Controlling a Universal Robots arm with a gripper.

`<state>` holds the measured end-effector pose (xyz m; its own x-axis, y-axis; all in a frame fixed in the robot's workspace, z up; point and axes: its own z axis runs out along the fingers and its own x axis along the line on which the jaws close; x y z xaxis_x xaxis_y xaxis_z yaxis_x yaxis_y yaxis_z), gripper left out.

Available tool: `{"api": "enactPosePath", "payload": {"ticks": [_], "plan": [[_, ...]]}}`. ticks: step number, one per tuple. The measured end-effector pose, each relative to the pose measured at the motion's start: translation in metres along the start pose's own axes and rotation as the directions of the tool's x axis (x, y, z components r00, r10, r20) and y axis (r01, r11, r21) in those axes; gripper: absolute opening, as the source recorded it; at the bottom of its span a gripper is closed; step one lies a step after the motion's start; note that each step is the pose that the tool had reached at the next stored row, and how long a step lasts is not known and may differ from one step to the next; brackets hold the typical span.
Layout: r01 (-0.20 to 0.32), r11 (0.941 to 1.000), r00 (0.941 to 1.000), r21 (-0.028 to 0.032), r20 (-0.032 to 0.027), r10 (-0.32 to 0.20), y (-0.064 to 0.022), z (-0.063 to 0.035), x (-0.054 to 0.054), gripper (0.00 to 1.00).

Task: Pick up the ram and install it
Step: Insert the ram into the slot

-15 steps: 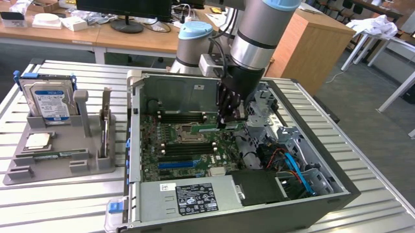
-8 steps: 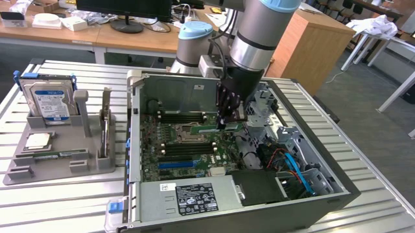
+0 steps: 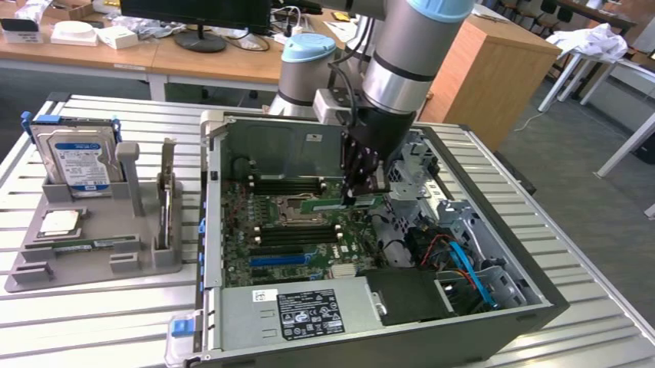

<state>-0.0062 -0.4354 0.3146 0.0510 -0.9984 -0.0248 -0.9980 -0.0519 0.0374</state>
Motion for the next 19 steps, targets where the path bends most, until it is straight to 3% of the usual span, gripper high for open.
{"api": "enactPosePath", "payload": {"ticks": [19], "plan": [[0.000,1.0000,1.0000,0.0000,0.0000,0.000,-0.0002,0.0049,0.0001,0.12]]}}
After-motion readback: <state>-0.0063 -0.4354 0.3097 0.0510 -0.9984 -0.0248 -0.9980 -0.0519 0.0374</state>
